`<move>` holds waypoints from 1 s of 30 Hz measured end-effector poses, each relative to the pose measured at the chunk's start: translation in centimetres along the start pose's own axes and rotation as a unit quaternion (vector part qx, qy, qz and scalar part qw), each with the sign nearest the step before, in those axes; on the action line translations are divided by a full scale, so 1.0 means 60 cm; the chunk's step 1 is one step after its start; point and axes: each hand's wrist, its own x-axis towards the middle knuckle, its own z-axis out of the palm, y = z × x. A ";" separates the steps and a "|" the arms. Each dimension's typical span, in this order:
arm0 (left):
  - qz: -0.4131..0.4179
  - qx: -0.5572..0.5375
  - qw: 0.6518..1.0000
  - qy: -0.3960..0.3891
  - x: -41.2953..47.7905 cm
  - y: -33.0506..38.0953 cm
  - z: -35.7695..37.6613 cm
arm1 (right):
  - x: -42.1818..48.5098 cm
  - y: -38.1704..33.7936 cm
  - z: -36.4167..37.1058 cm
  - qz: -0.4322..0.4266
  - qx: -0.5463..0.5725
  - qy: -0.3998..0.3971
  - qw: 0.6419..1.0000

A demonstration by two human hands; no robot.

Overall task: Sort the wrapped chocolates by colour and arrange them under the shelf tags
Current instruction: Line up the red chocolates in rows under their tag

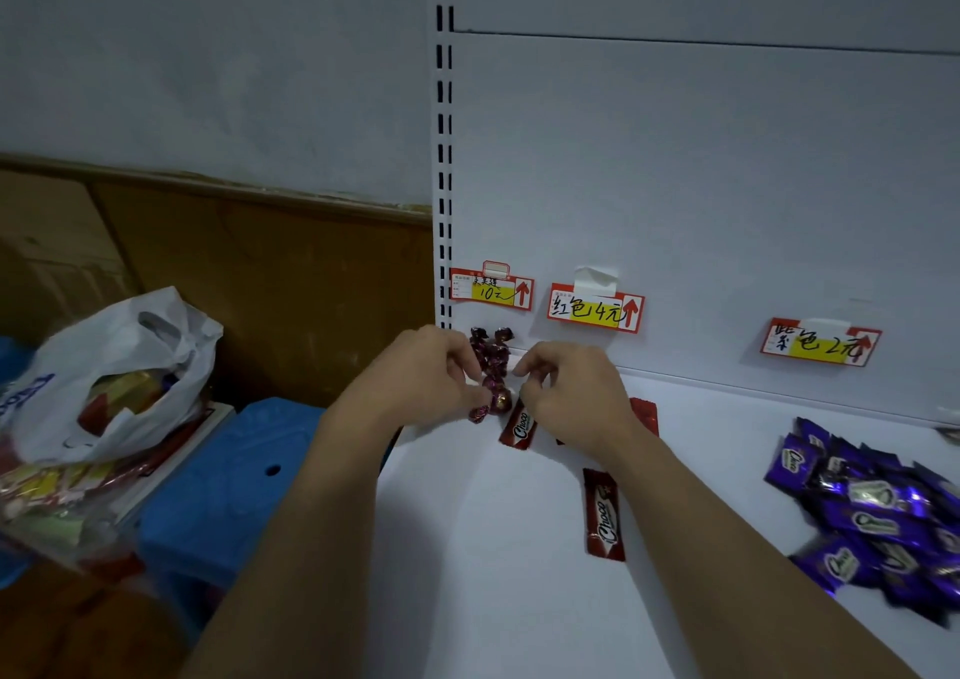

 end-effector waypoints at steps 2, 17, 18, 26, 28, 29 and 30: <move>0.002 0.030 0.999 -0.022 -0.002 0.002 0.009 | -0.001 0.002 -0.003 -0.015 -0.005 -0.018 1.000; -0.011 0.044 0.999 -0.007 0.007 -0.027 -0.003 | 0.012 -0.003 0.025 0.012 0.025 -0.014 1.000; -0.010 0.046 0.999 0.008 0.008 -0.029 -0.004 | 0.012 -0.003 0.027 0.016 0.025 -0.015 0.999; -0.006 0.042 0.996 0.079 0.032 -0.025 0.025 | 0.021 -0.005 0.039 0.021 0.001 -0.014 1.000; -0.012 0.038 0.996 0.078 0.034 -0.027 0.032 | 0.020 -0.007 0.040 0.026 0.005 -0.016 1.000; -0.015 0.032 0.996 0.081 0.035 -0.028 0.033 | 0.020 -0.007 0.041 0.031 0.012 -0.014 0.999; -0.016 0.026 0.996 0.088 0.036 -0.028 0.033 | 0.019 -0.008 0.042 0.036 0.021 -0.009 0.999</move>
